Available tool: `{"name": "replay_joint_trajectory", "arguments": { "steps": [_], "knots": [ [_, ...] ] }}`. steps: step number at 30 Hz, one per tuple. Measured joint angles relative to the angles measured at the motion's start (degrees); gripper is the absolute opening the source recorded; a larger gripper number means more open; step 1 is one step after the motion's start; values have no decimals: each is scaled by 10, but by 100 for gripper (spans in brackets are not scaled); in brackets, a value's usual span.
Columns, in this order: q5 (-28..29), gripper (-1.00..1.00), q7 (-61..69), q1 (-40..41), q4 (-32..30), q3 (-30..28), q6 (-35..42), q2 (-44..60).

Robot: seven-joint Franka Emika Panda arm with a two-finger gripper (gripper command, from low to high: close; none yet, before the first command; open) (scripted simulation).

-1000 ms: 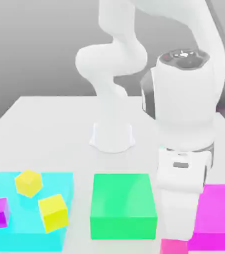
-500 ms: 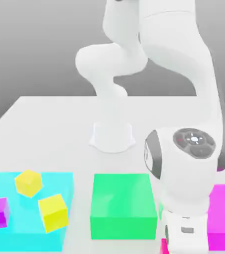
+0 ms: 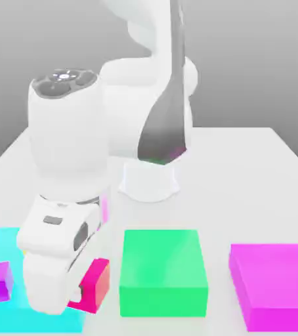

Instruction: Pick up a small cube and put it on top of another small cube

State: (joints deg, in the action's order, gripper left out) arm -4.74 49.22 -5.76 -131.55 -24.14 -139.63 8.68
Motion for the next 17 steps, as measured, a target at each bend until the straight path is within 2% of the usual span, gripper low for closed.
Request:
{"name": "replay_joint_trajectory", "arguments": {
  "steps": [3, 5, 6, 12, 17],
  "knots": [
    [-23, -100, 73, 56, 2, -32, -4, 13],
    [-52, -100, 108, 80, 0, -29, -33, 45],
    [-59, 100, 116, 85, -1, -27, -41, 54],
    [-63, 100, 120, 87, -2, -26, -46, 58],
    [-10, 100, 84, 80, 10, -40, 20, -6]
  ]
}}
